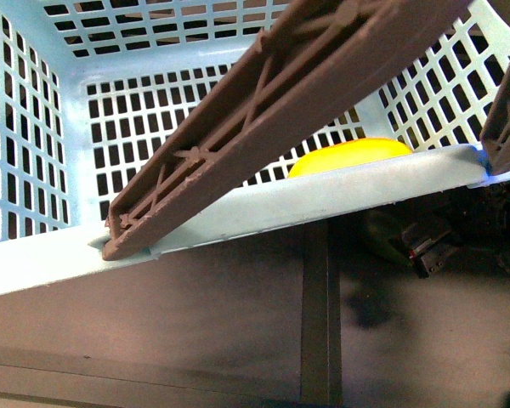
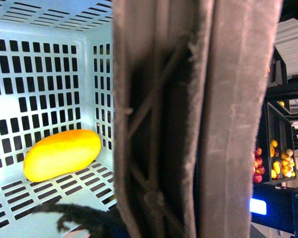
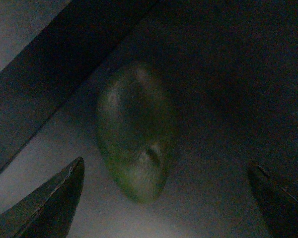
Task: Pick mango and avocado into basket
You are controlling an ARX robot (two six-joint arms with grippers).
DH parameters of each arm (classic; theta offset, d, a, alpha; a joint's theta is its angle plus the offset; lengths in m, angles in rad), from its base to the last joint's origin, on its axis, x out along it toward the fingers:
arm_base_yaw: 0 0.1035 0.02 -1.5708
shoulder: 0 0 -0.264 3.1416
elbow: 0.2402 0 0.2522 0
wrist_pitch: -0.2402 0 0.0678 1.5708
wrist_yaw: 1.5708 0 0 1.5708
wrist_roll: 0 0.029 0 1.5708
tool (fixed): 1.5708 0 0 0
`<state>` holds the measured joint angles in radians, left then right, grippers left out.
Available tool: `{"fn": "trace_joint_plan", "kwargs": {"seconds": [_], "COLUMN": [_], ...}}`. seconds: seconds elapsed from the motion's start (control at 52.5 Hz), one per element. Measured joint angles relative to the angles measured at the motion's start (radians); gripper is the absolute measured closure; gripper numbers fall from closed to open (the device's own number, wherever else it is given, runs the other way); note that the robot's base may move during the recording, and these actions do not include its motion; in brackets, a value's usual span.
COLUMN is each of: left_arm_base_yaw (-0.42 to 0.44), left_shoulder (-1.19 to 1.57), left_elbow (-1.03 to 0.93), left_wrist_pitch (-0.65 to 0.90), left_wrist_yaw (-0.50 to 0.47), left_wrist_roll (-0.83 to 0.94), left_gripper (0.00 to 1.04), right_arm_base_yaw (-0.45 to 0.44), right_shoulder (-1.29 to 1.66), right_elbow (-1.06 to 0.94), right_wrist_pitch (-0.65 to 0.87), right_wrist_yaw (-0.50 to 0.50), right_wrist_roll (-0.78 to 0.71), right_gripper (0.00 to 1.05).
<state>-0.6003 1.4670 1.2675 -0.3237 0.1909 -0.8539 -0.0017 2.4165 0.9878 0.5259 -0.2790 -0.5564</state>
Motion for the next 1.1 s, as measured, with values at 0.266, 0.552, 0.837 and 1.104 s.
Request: {"fn": "trace_joint_plan", "kwargs": {"seconds": [0.266, 0.552, 0.837, 1.104], "left_arm_base_yaw": [0.000, 0.000, 0.000, 0.000], "left_shoulder": [0.000, 0.000, 0.000, 0.000], "left_elbow": [0.000, 0.000, 0.000, 0.000], "left_wrist_pitch": [0.000, 0.000, 0.000, 0.000], "left_wrist_yaw": [-0.004, -0.004, -0.002, -0.005], "left_wrist_roll": [0.000, 0.000, 0.000, 0.000], "left_gripper": [0.91, 0.91, 0.91, 0.91], "right_arm_base_yaw": [0.035, 0.071, 0.092, 0.096], "right_shoulder": [0.060, 0.160, 0.232, 0.265], "right_elbow": [0.092, 0.219, 0.341, 0.384], "right_wrist_pitch": [-0.032, -0.079, -0.121, -0.139], "right_wrist_yaw": [-0.002, 0.005, 0.014, 0.018], "right_wrist_roll": [0.023, 0.048, 0.074, 0.088], "right_gripper": [0.09, 0.09, 0.09, 0.09]}}
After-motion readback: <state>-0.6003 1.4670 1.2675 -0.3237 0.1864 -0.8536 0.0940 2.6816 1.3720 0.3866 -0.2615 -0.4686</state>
